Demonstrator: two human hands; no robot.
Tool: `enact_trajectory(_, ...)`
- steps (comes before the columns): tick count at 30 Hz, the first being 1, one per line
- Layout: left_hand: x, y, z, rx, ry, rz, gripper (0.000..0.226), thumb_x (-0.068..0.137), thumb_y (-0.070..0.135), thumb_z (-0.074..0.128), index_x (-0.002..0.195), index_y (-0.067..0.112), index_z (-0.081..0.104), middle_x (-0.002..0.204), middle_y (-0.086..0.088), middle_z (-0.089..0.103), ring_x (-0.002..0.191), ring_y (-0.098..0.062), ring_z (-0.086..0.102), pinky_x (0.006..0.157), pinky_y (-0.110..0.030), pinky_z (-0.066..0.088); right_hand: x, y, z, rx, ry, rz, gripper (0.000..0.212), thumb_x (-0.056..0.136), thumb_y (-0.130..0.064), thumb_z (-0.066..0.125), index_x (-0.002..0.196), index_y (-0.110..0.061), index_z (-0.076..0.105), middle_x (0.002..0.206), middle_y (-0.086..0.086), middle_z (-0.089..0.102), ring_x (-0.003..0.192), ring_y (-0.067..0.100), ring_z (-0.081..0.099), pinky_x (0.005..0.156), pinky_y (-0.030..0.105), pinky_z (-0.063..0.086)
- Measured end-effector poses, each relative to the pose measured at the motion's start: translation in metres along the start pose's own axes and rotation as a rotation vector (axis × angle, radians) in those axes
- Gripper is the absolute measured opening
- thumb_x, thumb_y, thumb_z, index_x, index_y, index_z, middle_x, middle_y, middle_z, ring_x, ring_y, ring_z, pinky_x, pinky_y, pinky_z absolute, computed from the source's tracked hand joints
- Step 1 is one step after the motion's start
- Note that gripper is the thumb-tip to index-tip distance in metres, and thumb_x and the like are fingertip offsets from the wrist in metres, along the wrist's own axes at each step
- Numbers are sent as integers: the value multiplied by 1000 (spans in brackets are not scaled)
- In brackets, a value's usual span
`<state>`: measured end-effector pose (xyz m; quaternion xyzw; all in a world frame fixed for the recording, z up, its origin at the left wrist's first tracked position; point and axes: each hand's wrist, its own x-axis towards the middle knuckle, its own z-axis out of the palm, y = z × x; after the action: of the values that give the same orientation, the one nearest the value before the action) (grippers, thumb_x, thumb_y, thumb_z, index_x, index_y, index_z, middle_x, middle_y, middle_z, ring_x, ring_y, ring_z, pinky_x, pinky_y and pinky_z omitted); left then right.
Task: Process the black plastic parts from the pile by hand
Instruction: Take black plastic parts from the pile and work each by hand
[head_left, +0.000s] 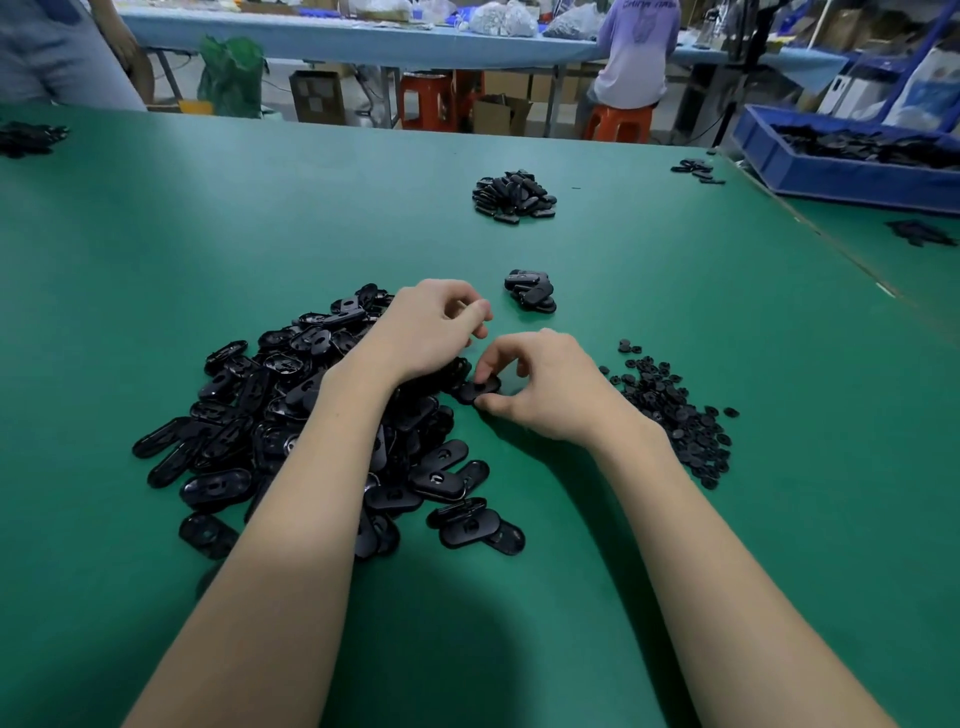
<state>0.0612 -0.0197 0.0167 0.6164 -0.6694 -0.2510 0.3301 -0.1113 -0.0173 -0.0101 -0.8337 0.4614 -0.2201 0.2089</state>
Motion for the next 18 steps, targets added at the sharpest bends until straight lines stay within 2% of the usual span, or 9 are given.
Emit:
enact_trajectory(3,0,2,2,41,-24,16,15,99,29,56,94,24,70,87,8,76,87,-10,71,83,-27,52,0,1,-5,97,-5,45,20,77,-24,84,88,-32,70,89,-21,66,77,0,54,72,19,42)
enact_trajectory(6,0,4,3,80,-38,24,15,99,29,58,97,23,72,89,5,76,89,-15,70,86,-29,53,0,0,-10,232,-33,71,22,79,-11,80,84,-30,70,90,-10,73,69,10,59,68,11,43)
enact_trajectory(10,-1,7,6,134,-61,31,16,98,31,58,102,27,73,94,3,74,86,-16,66,75,-24,47,-1,0,-16,376,-66,113,22,82,0,76,88,-21,73,85,-5,72,68,9,61,72,18,51)
enact_trajectory(13,-2,10,6,96,-101,37,15,96,30,57,98,32,72,92,5,74,71,-9,60,65,-23,43,-4,4,-24,435,-22,152,22,83,1,76,90,-19,74,84,-4,71,74,13,64,80,30,55)
enact_trajectory(15,-3,12,8,37,-145,42,15,95,30,58,94,34,72,90,5,75,68,-10,60,67,-27,48,-6,10,-33,455,26,191,21,83,-1,77,91,-21,74,86,-2,73,76,14,66,83,35,58)
enact_trajectory(17,-4,16,10,-56,-201,47,10,94,31,63,95,34,72,89,3,75,69,-14,62,75,-32,54,-8,15,-41,457,70,209,21,84,-3,78,90,-23,74,87,-2,74,77,14,68,81,32,56)
enact_trajectory(18,-4,17,11,-106,-233,46,8,93,29,65,97,33,72,88,4,75,67,-15,61,71,-32,53,-10,17,-44,465,84,215,21,84,-5,78,91,-24,74,87,-3,74,77,14,68,78,30,54)
